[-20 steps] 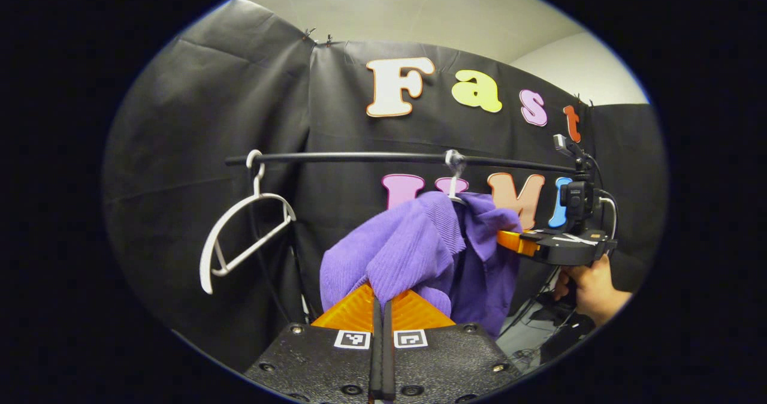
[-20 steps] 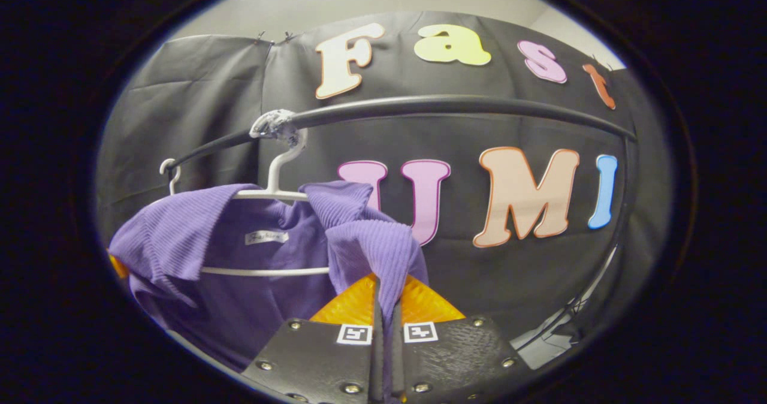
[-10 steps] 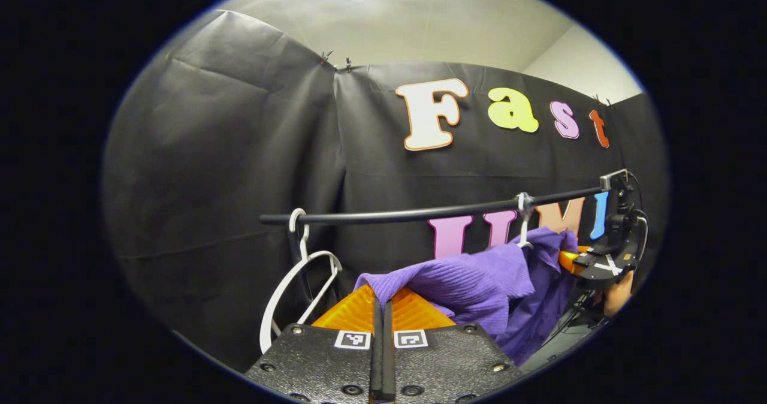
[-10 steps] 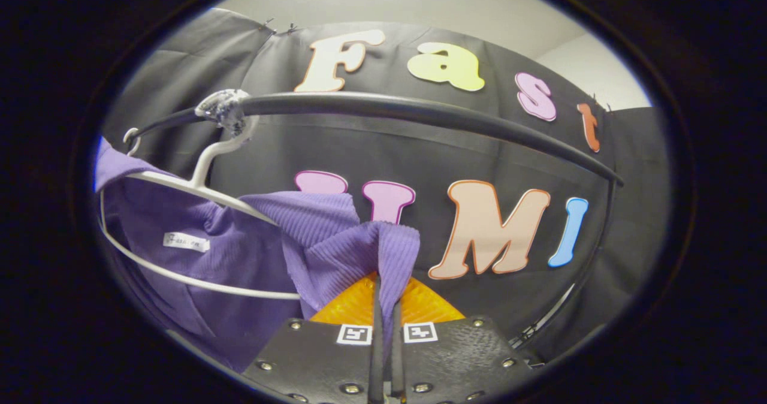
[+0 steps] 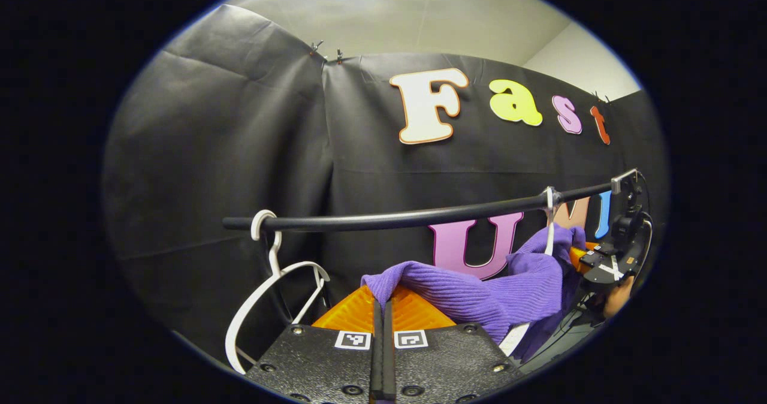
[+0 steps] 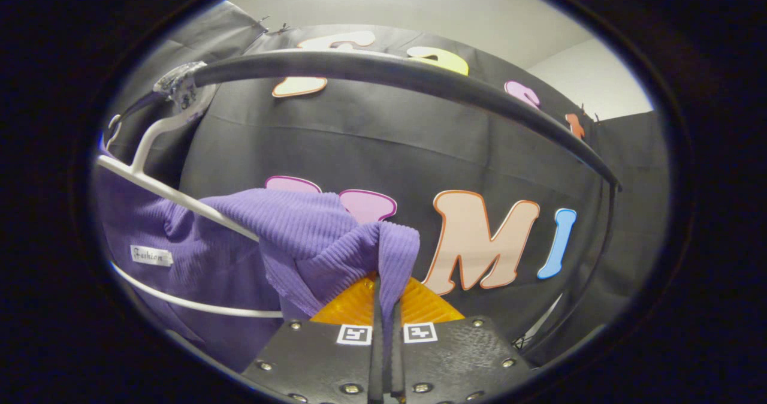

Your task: Grasp the clothes on the hanger with both hands and then place them into the laundry hamper below.

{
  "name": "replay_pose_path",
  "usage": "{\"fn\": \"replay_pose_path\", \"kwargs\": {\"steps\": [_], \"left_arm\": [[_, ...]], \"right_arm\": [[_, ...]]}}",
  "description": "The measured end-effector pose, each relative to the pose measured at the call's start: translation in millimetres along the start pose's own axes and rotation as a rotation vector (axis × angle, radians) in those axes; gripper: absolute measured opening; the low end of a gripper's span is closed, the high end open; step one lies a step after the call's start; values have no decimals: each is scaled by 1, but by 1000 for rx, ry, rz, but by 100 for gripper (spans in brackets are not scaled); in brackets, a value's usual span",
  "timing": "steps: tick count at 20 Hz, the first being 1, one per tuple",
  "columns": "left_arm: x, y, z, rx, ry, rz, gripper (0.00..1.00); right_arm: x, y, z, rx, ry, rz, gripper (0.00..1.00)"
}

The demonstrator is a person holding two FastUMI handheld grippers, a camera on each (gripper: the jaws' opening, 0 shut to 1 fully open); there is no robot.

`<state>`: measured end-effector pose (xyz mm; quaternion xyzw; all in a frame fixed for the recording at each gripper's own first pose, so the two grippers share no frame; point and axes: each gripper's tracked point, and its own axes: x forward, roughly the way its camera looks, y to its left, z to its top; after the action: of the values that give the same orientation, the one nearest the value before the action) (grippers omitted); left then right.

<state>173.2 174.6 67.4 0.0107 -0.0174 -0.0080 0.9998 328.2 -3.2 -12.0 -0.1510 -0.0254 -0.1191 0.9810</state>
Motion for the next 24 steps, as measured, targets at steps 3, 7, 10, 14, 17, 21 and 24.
{"fn": "replay_pose_path", "kwargs": {"steps": [3,7,10,14,17,21,24], "left_arm": [[8,2,-10,-7,17,-7,0],[18,4,-27,-12,41,-15,0],[26,12,-48,-32,68,-2,0],[33,11,-69,-123,103,-28,0],[34,12,-70,-140,88,-55,0],[35,9,-87,-159,118,-131,0],[44,10,-116,-207,167,-149,0]], "right_arm": [[9,-1,-9,-12,14,-10,1],[18,0,-23,-13,39,-22,5],[27,0,-40,-22,74,-28,5],[34,7,-63,-23,112,-21,5],[42,12,-82,-14,150,-9,1],[47,17,-118,38,259,5,5],[41,22,-150,75,321,19,6]]}}
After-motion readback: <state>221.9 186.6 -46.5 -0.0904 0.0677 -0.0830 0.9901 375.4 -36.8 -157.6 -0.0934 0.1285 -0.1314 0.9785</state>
